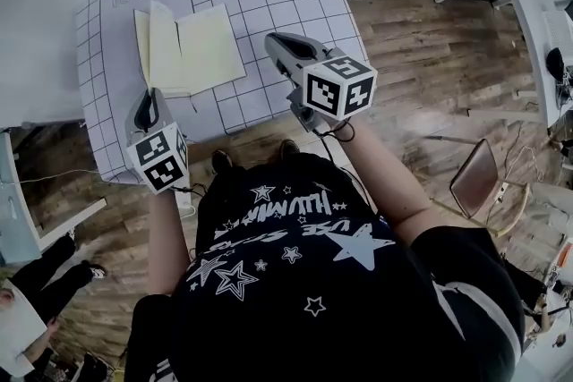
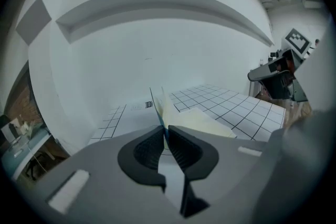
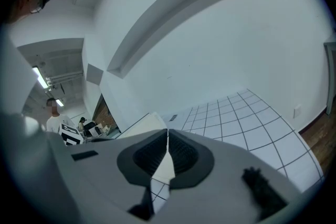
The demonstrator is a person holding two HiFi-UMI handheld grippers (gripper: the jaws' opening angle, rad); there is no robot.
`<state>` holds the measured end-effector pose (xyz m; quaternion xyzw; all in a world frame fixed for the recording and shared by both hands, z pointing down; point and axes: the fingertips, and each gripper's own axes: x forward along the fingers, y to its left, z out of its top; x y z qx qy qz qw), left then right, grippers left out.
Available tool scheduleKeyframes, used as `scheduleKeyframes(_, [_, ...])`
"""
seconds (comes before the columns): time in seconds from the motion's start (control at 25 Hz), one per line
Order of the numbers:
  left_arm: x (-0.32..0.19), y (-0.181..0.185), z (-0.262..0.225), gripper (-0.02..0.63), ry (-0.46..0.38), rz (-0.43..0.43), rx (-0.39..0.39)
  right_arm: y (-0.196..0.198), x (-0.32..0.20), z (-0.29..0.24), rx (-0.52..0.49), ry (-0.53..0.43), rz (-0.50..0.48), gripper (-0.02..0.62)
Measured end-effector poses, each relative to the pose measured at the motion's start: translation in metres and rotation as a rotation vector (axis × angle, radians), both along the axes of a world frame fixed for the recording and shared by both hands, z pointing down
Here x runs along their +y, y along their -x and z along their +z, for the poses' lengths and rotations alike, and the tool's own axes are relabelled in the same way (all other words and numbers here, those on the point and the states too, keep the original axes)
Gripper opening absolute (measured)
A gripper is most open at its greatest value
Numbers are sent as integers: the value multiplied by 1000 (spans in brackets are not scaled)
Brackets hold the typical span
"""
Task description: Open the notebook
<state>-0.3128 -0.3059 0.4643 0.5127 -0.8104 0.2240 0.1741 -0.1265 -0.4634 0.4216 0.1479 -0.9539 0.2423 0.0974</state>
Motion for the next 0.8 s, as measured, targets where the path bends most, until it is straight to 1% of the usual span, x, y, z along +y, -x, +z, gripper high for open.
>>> scheduleKeyframes(0.16, [19, 25, 17, 43, -30, -7, 98, 24, 13, -2, 27, -9, 12, 17])
scheduleKeyframes(0.32, [36, 46, 43, 54, -37, -8, 214, 46, 25, -2, 62, -17, 29, 17])
scheduleKeyframes(0.48, [44, 58, 69, 78, -14, 29, 271, 70, 41, 1, 89, -14, 42, 17])
scheduleKeyframes(0.56, [46, 62, 80, 95, 8, 50, 258, 82, 49, 1, 104, -17, 44, 17])
scheduleKeyframes(0.72, [47, 63, 83, 158, 13, 120, 161, 97, 64, 2, 128, -22, 56, 18])
scheduleKeyframes(0.8, [48, 66, 87, 192, 30, 155, 136, 101, 70, 3, 138, -20, 69, 17])
